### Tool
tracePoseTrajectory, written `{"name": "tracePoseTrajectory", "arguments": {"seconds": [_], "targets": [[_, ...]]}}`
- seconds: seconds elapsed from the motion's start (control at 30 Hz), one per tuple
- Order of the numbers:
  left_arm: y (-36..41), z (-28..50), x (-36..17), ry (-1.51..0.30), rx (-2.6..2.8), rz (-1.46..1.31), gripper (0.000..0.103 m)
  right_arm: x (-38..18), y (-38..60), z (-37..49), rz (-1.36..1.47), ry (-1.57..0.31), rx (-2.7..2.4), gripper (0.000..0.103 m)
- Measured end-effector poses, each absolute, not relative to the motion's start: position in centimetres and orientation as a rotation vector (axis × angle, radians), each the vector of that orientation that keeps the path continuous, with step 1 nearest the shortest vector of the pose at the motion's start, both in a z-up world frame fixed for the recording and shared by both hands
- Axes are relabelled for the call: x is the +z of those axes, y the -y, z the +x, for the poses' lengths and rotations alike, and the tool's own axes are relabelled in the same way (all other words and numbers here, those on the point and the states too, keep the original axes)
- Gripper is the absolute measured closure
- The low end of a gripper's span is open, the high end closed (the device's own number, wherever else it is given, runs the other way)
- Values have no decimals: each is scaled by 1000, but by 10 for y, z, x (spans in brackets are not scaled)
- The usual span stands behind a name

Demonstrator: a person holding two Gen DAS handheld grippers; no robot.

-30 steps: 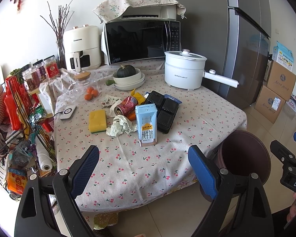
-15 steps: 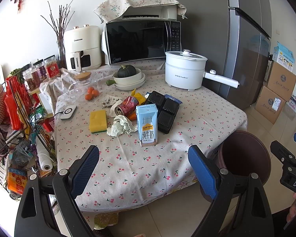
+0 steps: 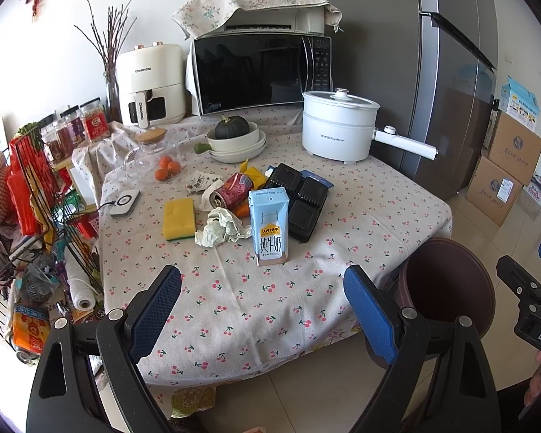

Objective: Collect trash
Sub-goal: 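Grasp the light blue milk carton with the left gripper while the right gripper reaches toward the black tray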

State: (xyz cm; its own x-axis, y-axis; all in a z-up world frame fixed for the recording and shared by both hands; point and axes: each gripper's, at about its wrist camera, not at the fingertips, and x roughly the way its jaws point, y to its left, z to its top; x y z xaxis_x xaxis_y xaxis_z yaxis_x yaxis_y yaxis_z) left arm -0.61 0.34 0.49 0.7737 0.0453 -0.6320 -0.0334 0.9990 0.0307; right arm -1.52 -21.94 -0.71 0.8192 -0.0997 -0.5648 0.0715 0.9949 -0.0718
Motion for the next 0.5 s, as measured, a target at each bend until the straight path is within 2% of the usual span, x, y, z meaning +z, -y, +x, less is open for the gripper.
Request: {"name": "tracePoseTrajectory", "arguments": {"seconds": [0.3,0.4,0.5], "targets": [[-23,63,-11,-868,47,13,10,43,218,26,-8,-607,20,0],[-27,94,-26,-944,33,-36,10,43,215,55,-15,-635,59,0],[-25,119,-43,-936,14,-83,10,24,219,81,29,-673,91,0]]}}
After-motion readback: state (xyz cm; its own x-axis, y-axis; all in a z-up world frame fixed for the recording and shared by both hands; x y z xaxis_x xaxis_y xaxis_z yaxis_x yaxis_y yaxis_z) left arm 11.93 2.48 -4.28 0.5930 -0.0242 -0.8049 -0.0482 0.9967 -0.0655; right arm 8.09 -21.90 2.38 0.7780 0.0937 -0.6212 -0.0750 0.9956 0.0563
